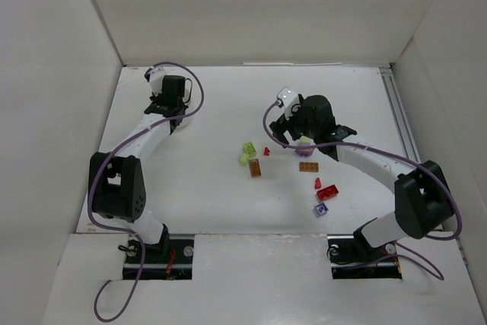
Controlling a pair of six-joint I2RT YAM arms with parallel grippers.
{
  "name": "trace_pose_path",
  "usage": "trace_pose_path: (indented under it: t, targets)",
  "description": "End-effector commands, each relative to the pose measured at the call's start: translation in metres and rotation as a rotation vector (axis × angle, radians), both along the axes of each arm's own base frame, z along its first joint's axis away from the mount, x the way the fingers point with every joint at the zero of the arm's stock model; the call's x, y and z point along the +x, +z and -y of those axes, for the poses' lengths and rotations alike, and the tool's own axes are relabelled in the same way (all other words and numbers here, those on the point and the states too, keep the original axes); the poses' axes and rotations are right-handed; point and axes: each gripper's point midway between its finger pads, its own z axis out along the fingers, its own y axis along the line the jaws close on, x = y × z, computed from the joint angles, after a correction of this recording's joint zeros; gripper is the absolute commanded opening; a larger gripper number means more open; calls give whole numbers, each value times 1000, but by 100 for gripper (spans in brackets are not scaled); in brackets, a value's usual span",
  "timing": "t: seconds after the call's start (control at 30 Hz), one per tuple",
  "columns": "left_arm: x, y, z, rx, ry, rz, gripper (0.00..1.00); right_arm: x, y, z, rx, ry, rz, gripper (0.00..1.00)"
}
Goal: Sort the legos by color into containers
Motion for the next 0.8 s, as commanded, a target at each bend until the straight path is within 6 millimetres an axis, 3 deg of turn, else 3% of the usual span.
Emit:
trace_pose_path:
  t: [0.0, 0.17, 0.43, 0.53, 0.6, 0.7, 0.73, 0.77]
  targets:
    - [11, 32, -6, -3, 52, 84, 5, 2, 4, 0, 17, -3, 8, 99]
    - [11, 32, -6, -3, 52, 84, 16, -2, 6, 2, 17, -3, 8, 99]
    - [9, 25, -6, -5, 57, 61, 22, -10, 11, 8, 28, -16, 19, 99]
    - [6, 39, -5, -18, 50, 94, 30, -14, 13, 12, 34, -28, 23, 99]
    - [1, 49, -1, -12, 18, 116, 53, -16, 14, 14, 43, -42, 22, 99]
    - [-6, 64, 26, -33, -93, 164, 82, -20, 13, 22, 60, -104, -13, 99]
    - [-8, 66, 35, -34, -141, 170, 97, -21, 10, 24, 60, -124, -27, 99]
    - [-10, 68, 51, -73, -230, 174, 100, -20, 8, 28, 57, -155, -37, 99]
